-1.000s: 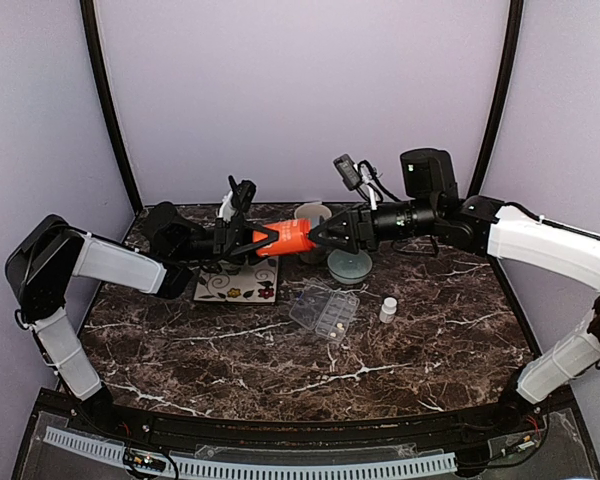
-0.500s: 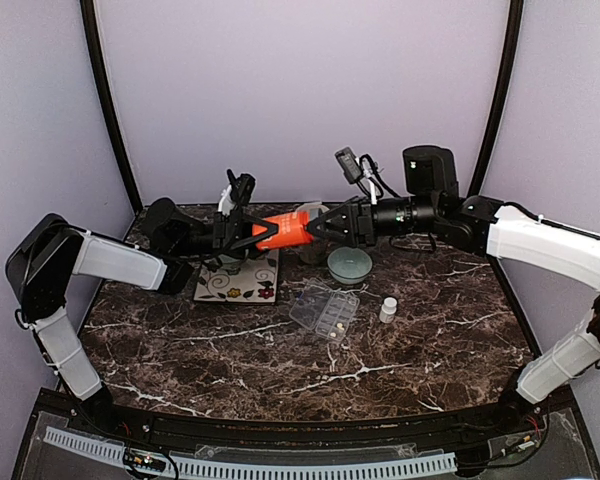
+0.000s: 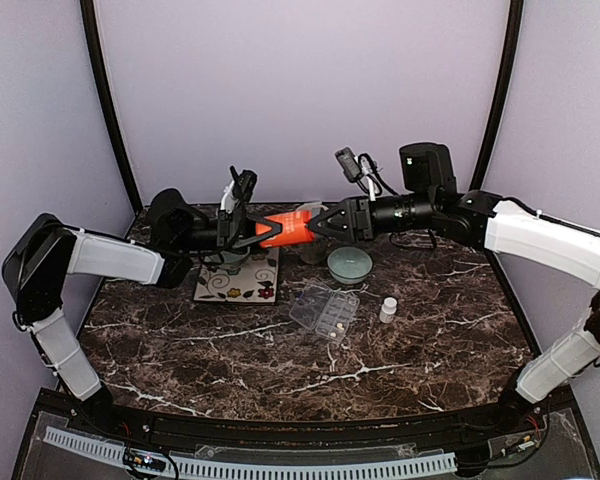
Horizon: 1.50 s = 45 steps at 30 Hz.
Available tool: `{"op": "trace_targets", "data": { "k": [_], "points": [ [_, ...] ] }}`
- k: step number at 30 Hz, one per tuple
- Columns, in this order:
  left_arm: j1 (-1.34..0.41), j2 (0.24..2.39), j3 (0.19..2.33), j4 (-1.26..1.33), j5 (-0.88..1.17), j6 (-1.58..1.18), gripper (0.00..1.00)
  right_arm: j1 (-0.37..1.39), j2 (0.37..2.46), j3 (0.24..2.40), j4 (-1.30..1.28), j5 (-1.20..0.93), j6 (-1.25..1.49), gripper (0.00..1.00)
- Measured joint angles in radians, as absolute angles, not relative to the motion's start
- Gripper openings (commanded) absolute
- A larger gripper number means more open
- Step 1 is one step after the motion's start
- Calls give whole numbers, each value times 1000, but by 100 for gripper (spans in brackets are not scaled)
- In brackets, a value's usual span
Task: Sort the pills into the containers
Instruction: Screw the lid of the pill bottle onto the pill bottle.
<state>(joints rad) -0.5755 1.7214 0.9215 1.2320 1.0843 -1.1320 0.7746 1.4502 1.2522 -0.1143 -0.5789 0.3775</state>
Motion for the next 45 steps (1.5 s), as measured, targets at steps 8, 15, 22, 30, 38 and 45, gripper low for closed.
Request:
{"op": "trace_targets", "data": {
  "k": [8, 15, 22, 30, 38, 45],
  "points": [
    [-573, 1681, 940, 1100, 1079, -1020, 0, 773, 1461, 1271, -128, -580, 441, 0],
    [-566, 1653, 943, 1021, 1069, -943, 0, 757, 1489, 1284, -113, -623, 538, 0],
    [-566, 1639, 951, 992, 1057, -927, 0, 731, 1507, 1285, -61, -690, 670, 0],
    [-565, 1634, 963, 1038, 1048, -956, 0, 709, 1513, 1282, 29, -759, 817, 0],
    [-565, 1634, 966, 1086, 1057, -986, 0, 707, 1513, 1280, 74, -804, 855, 0],
    [-566, 1628, 1002, 984, 1079, -921, 0, 699, 1527, 1324, -1, -818, 830, 0]
  ]
}}
